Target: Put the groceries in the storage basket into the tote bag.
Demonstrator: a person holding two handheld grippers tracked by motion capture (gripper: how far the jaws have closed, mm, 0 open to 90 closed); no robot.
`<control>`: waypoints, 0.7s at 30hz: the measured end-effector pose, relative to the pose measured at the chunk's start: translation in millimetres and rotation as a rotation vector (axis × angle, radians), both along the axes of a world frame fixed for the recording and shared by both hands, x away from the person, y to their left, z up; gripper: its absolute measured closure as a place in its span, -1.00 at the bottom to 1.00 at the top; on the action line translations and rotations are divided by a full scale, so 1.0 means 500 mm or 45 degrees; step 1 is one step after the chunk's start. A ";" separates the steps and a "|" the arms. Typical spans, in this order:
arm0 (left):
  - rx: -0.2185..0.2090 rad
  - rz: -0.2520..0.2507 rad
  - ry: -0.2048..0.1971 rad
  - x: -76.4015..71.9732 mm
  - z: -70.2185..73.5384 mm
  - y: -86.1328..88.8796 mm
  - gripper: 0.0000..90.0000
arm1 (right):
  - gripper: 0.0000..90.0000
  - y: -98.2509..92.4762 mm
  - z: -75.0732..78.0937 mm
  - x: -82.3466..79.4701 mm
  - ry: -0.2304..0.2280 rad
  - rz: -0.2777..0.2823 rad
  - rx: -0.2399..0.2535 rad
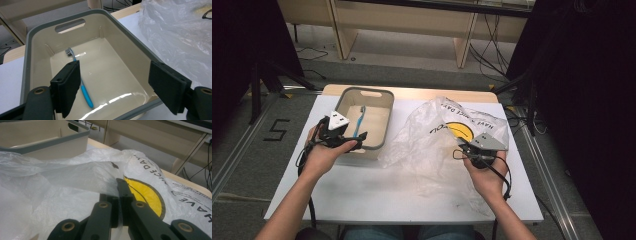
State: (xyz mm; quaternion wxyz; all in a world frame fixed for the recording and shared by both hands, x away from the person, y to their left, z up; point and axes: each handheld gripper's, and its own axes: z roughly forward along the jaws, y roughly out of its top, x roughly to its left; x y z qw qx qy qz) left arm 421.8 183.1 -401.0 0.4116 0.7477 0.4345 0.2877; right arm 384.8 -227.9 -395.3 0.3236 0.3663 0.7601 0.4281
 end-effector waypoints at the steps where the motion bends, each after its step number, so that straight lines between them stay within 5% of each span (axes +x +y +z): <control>1: 0.009 -0.005 0.001 0.002 0.002 0.000 -0.43 | 1.00 0.000 0.000 0.000 -0.008 -0.003 0.002; 12: -0.003 0.028 0.054 0.040 0.001 -0.011 -0.39 | 1.00 -0.003 0.007 0.002 -0.028 -0.006 0.024; 21: 0.065 0.060 0.153 0.100 -0.004 -0.019 -0.35 | 1.00 0.001 0.005 0.001 -0.017 0.006 0.020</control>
